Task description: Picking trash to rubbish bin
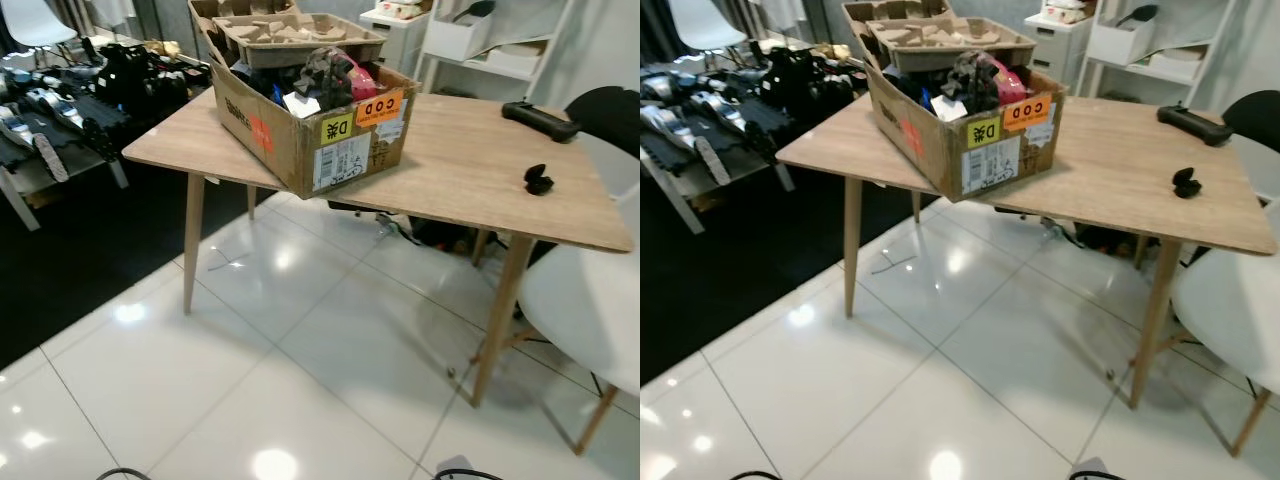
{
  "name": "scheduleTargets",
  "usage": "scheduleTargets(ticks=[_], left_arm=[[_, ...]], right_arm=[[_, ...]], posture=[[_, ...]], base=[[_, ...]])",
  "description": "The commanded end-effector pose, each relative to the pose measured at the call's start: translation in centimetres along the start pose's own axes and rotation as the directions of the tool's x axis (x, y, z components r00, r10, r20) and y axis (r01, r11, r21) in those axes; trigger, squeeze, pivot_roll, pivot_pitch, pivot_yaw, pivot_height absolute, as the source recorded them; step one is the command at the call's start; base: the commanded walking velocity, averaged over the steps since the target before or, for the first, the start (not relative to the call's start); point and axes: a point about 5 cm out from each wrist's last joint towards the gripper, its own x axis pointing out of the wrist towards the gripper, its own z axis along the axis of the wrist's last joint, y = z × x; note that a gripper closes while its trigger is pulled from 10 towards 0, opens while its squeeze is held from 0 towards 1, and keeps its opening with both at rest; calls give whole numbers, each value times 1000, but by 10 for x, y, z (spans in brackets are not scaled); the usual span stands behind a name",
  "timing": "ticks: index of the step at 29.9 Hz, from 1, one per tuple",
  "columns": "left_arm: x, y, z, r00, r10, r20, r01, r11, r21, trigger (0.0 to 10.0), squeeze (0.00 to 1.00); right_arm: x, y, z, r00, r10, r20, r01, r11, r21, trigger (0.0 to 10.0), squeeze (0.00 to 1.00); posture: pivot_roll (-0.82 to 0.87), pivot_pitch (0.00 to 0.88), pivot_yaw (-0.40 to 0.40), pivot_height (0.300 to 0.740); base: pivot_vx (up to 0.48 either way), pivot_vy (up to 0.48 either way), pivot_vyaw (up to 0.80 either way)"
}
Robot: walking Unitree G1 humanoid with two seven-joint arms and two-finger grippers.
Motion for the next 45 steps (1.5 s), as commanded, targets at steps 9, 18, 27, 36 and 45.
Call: scheduleTargets(ticks=[9,18,27,36,45], left_arm=[[0,-11,0,999,-38,9,38,999,-11,10000,0],[0,-11,0,999,-40,12,41,999,-28,10000,0],[0,-13,-1,999,-45,11,45,998,-35,10000,0],[0,-13,-5,999,-47,4,47,998,-38,10000,0],[0,-14,-2,999,-51,11,51,998,-35,10000,0]], right_arm=[[0,4,-1,1000,12,-4,-12,1000,-4,10000,0],[0,2,0,1000,11,-4,-11,1000,-6,10000,0],[0,0,0,1000,16,-12,-17,1000,-5,10000,0],[0,-6,-2,1000,8,-18,-9,1000,-6,10000,0],[0,-9,-3,1000,-2,-22,2,1000,-18,10000,0]], posture=[[-26,59,-15,740],[-26,57,-19,740],[-25,58,-20,740],[-30,58,-19,740],[-32,56,-18,740]], base=[[-271,0,0],[0,0,0],[0,0,-267],[0,0,-800],[0,0,-800]])
